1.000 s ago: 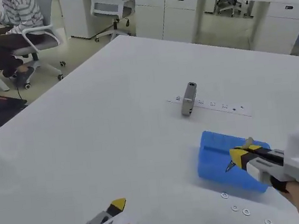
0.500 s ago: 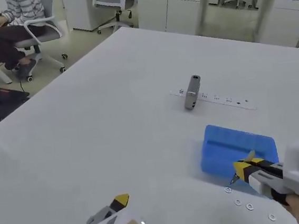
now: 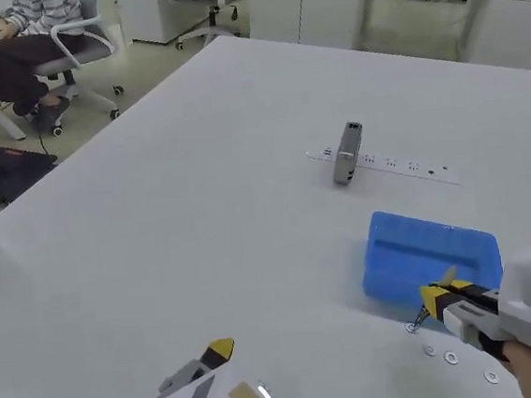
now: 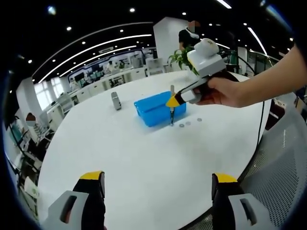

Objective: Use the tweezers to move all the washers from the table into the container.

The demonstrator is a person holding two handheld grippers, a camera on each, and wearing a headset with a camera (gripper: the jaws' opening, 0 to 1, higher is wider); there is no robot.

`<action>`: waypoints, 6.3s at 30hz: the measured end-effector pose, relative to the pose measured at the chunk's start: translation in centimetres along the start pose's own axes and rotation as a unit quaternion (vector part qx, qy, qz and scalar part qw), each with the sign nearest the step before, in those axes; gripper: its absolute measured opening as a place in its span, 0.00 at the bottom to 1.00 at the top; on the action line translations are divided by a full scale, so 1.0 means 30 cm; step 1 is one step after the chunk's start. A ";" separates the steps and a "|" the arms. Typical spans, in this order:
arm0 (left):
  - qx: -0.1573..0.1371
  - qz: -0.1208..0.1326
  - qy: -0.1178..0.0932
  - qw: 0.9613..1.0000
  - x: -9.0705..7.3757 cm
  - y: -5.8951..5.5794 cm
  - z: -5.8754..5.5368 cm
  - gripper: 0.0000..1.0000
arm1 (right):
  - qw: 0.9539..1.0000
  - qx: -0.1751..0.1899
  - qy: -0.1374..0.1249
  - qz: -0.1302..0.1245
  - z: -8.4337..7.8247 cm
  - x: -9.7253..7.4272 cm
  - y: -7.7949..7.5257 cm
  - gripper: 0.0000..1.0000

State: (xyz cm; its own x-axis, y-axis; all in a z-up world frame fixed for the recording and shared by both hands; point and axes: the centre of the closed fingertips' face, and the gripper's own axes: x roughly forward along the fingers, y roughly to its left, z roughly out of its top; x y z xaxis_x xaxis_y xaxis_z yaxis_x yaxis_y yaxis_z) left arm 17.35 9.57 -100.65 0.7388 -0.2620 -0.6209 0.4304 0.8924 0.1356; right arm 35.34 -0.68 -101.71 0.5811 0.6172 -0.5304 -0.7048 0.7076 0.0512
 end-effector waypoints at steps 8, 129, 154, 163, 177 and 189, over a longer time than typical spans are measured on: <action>0.003 0.001 0.002 1.000 0.000 0.000 -0.001 0.94 | 1.000 0.026 -0.010 -0.002 0.002 -0.003 -0.014 0.02; 0.012 -0.002 0.027 1.000 0.011 -0.005 -0.032 0.90 | 0.998 -0.065 0.017 -0.016 0.102 0.168 -0.079 0.01; 0.010 0.003 0.017 1.000 0.003 0.001 -0.023 0.89 | 0.999 -0.030 0.008 -0.008 0.160 0.074 -0.045 0.02; 0.009 0.008 0.016 1.000 0.003 0.006 -0.023 0.89 | 0.999 -0.033 -0.010 0.002 0.198 0.002 -0.021 0.02; 0.014 0.009 0.014 1.000 0.000 0.006 -0.020 0.88 | 1.000 -0.025 -0.016 0.004 0.176 -0.065 -0.013 0.02; 0.016 0.012 0.012 1.000 -0.003 0.010 -0.018 0.87 | 1.000 -0.011 -0.020 0.000 0.139 -0.121 -0.016 0.02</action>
State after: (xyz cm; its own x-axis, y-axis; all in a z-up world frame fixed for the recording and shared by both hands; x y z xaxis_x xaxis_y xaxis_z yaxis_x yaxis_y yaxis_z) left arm 17.12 10.06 -100.97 0.7369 -0.2312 -0.6352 0.4290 0.8861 0.1752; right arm 35.27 -1.83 -96.29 0.5966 0.6307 -0.4962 -0.7132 0.7002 0.0325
